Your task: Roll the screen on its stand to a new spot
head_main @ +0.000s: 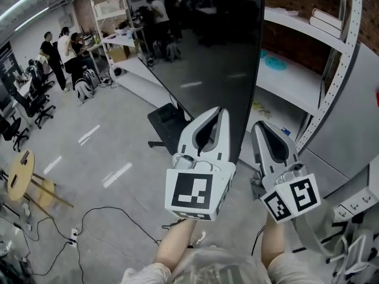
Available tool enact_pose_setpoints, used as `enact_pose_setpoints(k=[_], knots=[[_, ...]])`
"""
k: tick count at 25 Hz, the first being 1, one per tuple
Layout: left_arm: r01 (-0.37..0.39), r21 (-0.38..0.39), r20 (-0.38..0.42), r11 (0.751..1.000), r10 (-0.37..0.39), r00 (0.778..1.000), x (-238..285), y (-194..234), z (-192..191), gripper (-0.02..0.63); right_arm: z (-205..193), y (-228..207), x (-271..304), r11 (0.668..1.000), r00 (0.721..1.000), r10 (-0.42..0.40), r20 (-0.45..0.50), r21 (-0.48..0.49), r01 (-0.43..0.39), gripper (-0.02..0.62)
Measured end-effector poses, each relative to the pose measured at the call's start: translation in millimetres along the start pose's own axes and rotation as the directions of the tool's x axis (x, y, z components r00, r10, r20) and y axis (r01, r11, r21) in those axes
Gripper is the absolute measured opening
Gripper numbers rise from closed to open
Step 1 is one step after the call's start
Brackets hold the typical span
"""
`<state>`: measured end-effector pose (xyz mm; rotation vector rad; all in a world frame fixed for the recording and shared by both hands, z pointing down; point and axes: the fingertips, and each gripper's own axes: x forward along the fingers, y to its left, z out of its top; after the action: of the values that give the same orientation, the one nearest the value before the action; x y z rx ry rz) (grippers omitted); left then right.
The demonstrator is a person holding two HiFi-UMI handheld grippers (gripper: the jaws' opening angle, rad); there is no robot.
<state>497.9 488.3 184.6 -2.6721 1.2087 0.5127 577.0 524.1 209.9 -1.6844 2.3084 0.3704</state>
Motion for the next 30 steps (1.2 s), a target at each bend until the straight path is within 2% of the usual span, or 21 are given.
enact_pose_setpoints(k=[4, 8, 11, 13, 16, 24, 30], knots=[[-0.058, 0.018, 0.055, 0.998, 0.057, 0.997, -23, 24, 29, 0.015, 37, 29, 6, 0.996, 0.987, 0.077, 0.142, 0.039, -0.083, 0.031], [-0.118, 0.052, 0.047, 0.992, 0.116, 0.992, -56, 49, 40, 0.015, 35, 63, 21, 0.995, 0.979, 0.099, 0.176, -0.005, -0.100, 0.029], [-0.191, 0.099, 0.036, 0.976, 0.189, 0.981, -84, 72, 42, 0.014, 18, 99, 35, 0.988, 0.976, 0.154, 0.155, -0.047, -0.148, 0.029], [-0.249, 0.144, 0.025, 0.958, 0.248, 0.968, -102, 89, 37, 0.015, 4, 124, 43, 0.979, 0.971, 0.201, 0.132, -0.060, -0.195, 0.029], [-0.320, 0.183, -0.020, 0.929, 0.329, 0.944, -124, 115, 12, 0.014, -21, 155, 55, 0.962, 0.957, 0.270, 0.104, -0.060, -0.265, 0.029], [-0.439, 0.133, -0.146, 0.888, 0.456, 0.878, -181, 163, -49, 0.014, -72, 210, 72, 0.923, 0.923, 0.385, 0.031, 0.011, -0.385, 0.029], [-0.472, 0.133, -0.168, 0.871, 0.489, 0.856, -191, 173, -62, 0.014, -103, 219, 73, 0.916, 0.916, 0.401, -0.033, 0.042, -0.399, 0.029]])
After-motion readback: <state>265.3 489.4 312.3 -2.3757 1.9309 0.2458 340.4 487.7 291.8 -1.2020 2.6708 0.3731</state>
